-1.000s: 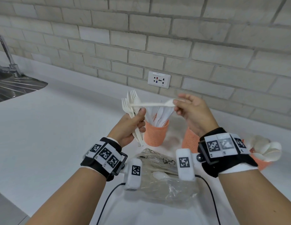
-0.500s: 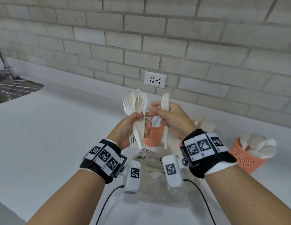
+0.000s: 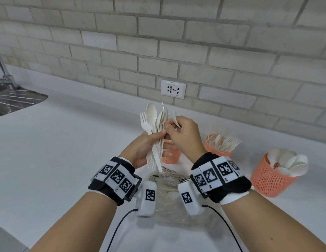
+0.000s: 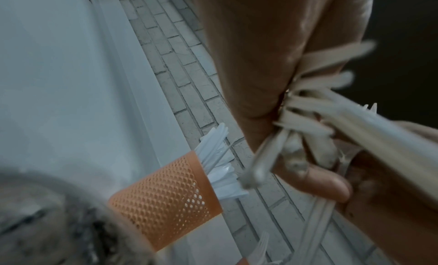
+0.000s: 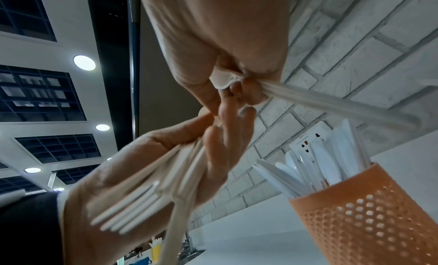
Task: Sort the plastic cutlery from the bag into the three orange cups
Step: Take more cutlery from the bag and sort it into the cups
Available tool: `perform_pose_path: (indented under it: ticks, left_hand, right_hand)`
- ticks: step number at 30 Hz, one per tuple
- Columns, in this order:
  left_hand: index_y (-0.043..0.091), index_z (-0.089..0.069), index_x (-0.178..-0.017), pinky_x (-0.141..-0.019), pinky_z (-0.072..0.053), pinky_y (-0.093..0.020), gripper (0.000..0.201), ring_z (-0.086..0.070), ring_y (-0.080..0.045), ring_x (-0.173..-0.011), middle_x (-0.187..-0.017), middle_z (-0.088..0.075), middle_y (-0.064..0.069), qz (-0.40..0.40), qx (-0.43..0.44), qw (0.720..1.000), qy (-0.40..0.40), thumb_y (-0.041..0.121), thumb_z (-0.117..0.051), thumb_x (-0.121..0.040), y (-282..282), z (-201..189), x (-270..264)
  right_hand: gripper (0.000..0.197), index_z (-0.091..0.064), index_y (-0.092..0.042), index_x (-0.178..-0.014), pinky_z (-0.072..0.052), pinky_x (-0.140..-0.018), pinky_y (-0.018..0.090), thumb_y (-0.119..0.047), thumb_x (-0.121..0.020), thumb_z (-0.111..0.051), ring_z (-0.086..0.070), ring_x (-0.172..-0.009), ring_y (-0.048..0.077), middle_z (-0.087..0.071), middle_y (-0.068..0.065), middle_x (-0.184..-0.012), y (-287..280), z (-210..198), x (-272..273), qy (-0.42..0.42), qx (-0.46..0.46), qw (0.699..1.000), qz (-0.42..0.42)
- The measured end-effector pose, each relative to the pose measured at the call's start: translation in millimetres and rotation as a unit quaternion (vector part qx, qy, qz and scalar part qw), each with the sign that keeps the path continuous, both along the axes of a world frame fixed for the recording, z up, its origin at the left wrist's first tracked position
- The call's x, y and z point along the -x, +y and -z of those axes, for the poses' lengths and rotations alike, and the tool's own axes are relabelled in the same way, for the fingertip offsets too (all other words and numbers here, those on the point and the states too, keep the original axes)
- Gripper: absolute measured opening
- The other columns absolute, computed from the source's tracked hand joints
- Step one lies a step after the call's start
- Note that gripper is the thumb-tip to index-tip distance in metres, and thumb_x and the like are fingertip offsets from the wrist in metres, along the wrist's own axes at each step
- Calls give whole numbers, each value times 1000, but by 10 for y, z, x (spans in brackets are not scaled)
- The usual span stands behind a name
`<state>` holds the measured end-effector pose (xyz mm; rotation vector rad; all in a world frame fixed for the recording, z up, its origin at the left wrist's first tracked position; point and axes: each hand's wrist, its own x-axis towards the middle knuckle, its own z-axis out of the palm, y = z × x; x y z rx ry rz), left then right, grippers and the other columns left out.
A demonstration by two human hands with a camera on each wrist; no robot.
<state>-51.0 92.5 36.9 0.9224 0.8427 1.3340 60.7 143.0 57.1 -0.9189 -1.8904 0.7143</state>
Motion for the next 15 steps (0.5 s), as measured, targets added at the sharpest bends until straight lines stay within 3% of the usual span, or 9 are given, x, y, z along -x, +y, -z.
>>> perform_pose_path:
  ticks: [2,4,7,10,13,15]
  left_hand:
    - [9,-59,-109,-58,-57,-30,24,-70,-22,-71,-84,-70,-10,3,-4,1000,9,9,-39,-97,-4,-10,-13]
    - [13,-59,-107,-56,-57,-28,26,-69,-19,-65,-73,-71,-6,1,-4,1000,23,5,-37,-96,-4,-15,-29]
    - [10,-58,-107,-54,-57,-26,27,-65,-17,-56,-64,-66,-8,-6,-3,998,55,1,-36,-94,-3,-11,-32]
    - [3,-57,-96,-53,-54,-25,20,-61,-17,-48,-57,-64,-10,-12,7,997,78,2,-37,-94,-8,4,-35]
    - [1,-57,-91,-52,-52,-26,18,-59,-18,-48,-56,-62,-10,-11,11,998,64,8,-41,-95,-12,1,-62]
    - [2,-58,-91,-51,-52,-26,18,-60,-18,-49,-57,-63,-9,-16,15,999,27,9,-43,-96,-1,-21,-82]
  right_hand:
    - [10,-67,-6,-79,-36,-54,3,-10,-84,-60,-51,-56,-6,-55,-10,-69,-6,-7,7,-13,-16,1000,1]
    - [9,-67,-3,-82,-36,-54,3,-11,-83,-62,-48,-54,-3,-52,-14,-65,-3,-14,17,-33,-25,999,9]
    - [8,-66,-5,-84,-37,-53,2,-12,-81,-64,-48,-56,0,-57,-4,-66,20,-35,5,-52,-7,999,15]
    - [10,-64,1,-77,-37,-52,5,-8,-80,-61,-47,-55,5,-64,10,-71,22,-41,-20,-80,-8,997,20]
    - [20,-49,-2,-67,-35,-43,9,-7,-86,-52,-44,-45,6,-51,6,-58,1,-54,-42,-71,14,997,17]
    - [18,-39,-9,-75,-38,-43,12,-10,-93,-43,-49,-44,6,-50,4,-63,-30,-101,-40,-9,70,998,1]
